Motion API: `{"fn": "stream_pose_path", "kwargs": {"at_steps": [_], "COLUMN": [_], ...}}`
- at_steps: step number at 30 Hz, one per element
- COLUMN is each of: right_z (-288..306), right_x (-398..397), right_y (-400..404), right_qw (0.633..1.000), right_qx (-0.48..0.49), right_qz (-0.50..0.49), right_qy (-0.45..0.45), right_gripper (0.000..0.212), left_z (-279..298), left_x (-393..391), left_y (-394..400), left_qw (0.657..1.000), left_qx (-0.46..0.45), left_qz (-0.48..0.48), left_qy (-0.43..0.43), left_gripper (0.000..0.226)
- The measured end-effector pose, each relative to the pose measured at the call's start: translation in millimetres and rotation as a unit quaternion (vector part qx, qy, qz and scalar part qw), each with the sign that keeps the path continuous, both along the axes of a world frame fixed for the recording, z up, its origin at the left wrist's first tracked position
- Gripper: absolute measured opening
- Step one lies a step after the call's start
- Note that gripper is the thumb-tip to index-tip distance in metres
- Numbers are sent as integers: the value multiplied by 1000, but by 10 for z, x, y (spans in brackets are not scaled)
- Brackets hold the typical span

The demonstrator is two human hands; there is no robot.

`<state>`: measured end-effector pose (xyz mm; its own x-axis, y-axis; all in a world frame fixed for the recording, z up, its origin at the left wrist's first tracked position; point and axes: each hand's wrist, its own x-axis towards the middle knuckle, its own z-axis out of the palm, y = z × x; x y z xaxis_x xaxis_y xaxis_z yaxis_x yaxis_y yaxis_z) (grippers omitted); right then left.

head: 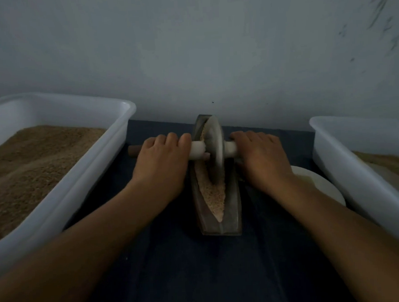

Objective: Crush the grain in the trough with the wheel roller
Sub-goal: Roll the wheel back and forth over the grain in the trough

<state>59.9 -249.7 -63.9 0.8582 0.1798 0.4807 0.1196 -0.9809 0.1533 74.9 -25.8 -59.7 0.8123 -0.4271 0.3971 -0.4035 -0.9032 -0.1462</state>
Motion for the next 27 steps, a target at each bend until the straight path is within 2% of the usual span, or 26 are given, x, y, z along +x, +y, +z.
{"fn": "stream_pose_path", "kwargs": {"at_steps": [9, 15, 18, 22, 27], "right_z": [148, 145, 119, 52, -41], "right_x": [544, 521, 363, 77, -371], "right_y": [-32, 18, 12, 25, 55], "right_qw": [999, 998, 999, 999, 999], "right_qx": [-32, -31, -17, -16, -4], "right_qz": [-37, -44, -26, -14, -6], "right_qy": [7, -17, -25, -29, -42], "right_gripper": [31, 14, 7, 15, 30], "left_z": [108, 37, 1, -4, 50], "left_x": [615, 567, 428, 196, -134], "left_y": [-115, -73, -44, -9, 63], "left_qw": [998, 998, 999, 1000, 997], "left_qx": [-34, -43, -29, -21, -63], "left_qz": [23, 30, 26, 15, -28], "left_qy": [39, 44, 18, -7, -20], "left_gripper": [47, 43, 41, 37, 32]}}
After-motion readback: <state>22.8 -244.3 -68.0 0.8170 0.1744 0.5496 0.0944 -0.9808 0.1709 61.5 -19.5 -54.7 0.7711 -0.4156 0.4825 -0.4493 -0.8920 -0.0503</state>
